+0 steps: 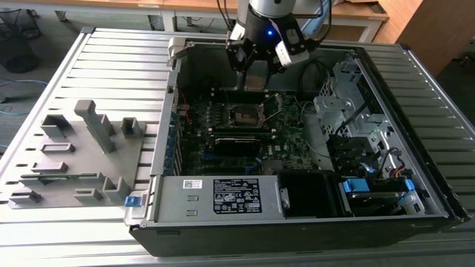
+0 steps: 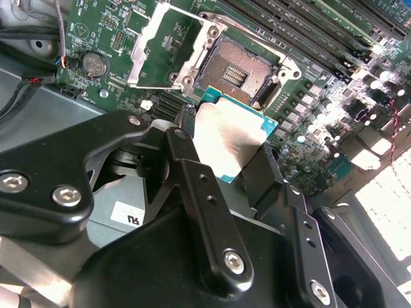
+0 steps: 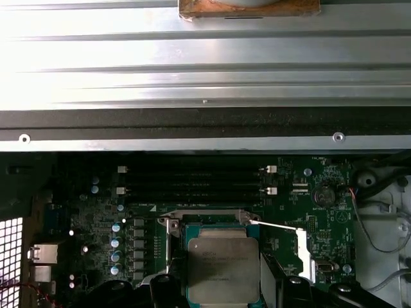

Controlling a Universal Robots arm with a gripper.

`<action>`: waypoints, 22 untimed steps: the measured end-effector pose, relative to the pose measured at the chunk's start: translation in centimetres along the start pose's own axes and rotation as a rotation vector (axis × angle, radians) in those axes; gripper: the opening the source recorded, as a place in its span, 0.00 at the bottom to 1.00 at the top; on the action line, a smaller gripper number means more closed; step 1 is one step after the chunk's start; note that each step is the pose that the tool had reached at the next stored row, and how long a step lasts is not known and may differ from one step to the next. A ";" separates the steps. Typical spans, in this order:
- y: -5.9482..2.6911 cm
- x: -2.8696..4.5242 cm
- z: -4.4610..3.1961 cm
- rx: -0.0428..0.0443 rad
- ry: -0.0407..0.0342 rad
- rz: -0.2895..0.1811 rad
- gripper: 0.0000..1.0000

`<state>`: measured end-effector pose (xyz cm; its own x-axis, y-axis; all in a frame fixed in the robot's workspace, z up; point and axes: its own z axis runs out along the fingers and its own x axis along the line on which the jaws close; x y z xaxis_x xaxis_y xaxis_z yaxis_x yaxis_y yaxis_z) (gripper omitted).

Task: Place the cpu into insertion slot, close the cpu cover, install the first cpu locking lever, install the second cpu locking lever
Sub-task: 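Place the cpu into insertion slot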

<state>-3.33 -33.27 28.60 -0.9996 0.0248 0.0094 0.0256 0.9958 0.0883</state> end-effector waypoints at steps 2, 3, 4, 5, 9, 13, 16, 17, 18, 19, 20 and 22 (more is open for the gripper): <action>-0.11 0.00 0.04 0.0000 0.0000 0.000 0.54; -0.18 0.00 0.06 -0.0001 0.0000 0.000 0.54; -0.29 0.00 0.08 -0.0001 0.0000 0.000 0.54; -0.42 0.00 0.08 -0.0001 0.0000 0.000 0.54; -1.00 0.03 0.10 -0.0001 -0.0002 0.000 0.54; -1.22 0.24 0.30 -0.0003 -0.0027 0.000 0.54; -1.28 0.35 0.62 -0.0002 -0.0037 0.000 0.54; -1.30 0.38 0.75 -0.0002 -0.0040 0.000 0.54; -1.31 0.42 0.87 0.0001 -0.0042 0.000 0.54; -1.32 0.44 0.95 0.0007 -0.0045 0.000 0.54; -1.32 0.46 0.97 0.0011 -0.0045 0.000 0.54; -1.32 0.46 0.96 0.0013 -0.0045 -0.001 0.54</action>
<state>-3.83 -34.49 27.52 -0.9997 0.0247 0.0049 0.0250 0.9959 0.0870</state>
